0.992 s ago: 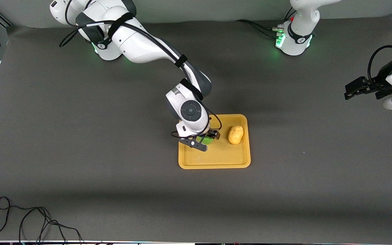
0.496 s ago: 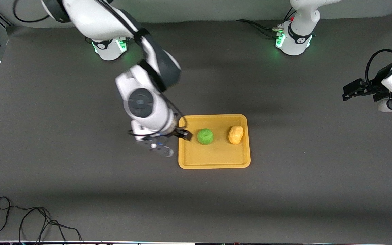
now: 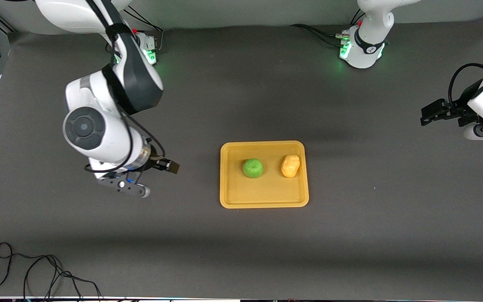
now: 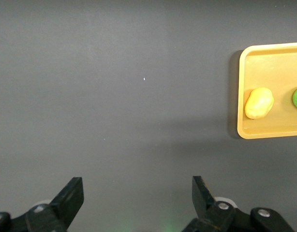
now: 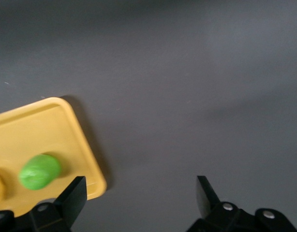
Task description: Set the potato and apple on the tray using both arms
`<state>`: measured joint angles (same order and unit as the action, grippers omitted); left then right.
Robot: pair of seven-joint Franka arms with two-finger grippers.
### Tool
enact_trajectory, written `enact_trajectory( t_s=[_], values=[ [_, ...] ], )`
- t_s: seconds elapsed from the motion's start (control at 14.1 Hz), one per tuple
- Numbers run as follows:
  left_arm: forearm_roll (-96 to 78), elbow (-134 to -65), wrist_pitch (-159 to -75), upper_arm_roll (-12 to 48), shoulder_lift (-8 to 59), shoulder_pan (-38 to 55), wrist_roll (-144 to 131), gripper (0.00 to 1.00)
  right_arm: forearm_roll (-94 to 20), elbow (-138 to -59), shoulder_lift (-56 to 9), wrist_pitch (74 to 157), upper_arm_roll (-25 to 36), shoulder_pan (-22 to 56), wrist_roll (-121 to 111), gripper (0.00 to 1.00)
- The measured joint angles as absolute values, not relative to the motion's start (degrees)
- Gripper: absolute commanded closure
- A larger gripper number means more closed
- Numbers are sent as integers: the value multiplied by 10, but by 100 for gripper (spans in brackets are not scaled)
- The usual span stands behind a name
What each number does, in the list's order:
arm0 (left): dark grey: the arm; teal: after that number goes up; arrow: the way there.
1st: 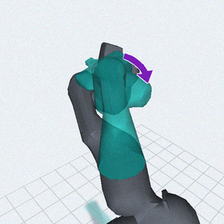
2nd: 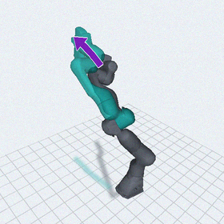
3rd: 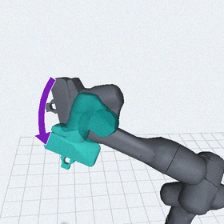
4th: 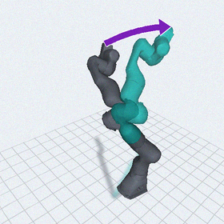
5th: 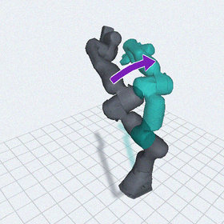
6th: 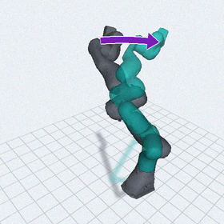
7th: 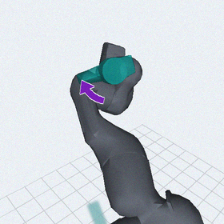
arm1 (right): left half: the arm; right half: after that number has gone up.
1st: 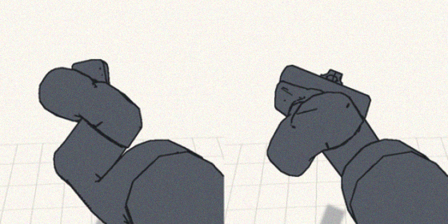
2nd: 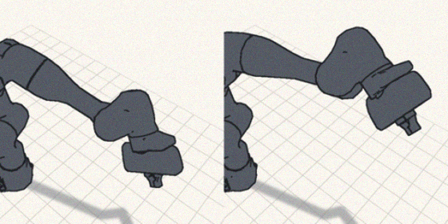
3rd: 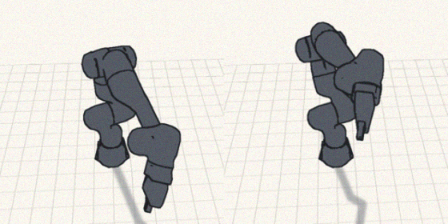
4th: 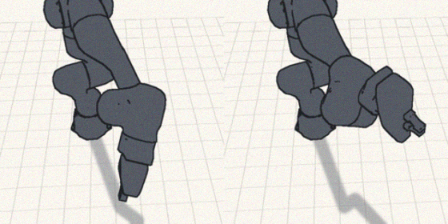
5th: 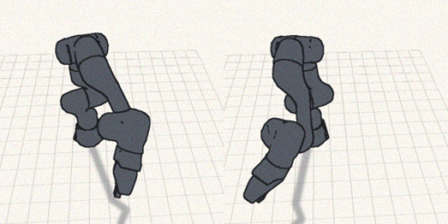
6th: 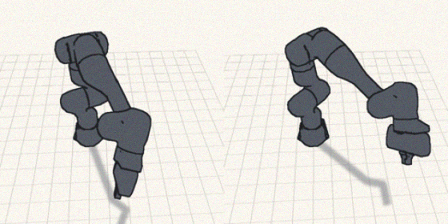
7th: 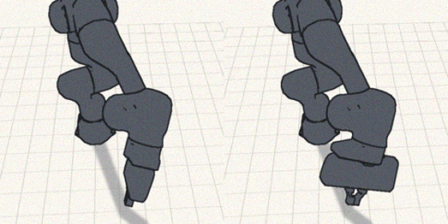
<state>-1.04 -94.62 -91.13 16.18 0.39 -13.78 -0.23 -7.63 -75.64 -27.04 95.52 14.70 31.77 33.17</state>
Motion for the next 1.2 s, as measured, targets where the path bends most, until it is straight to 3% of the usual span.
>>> enact_trajectory(
  t_s=[0.35,0.71,1.2],
  values=[
    [-4,-958,-927,162,4,-138,-2,0,-76,-904,-156,1017,250,317,126,0],
    [-2,-963,-929,162,1,-138,-2,0,-55,-973,-48,973,290,319,86,0],
    [-2,-970,-931,162,0,-138,-2,0,-43,-982,-29,987,291,320,90,0]
  ],
)
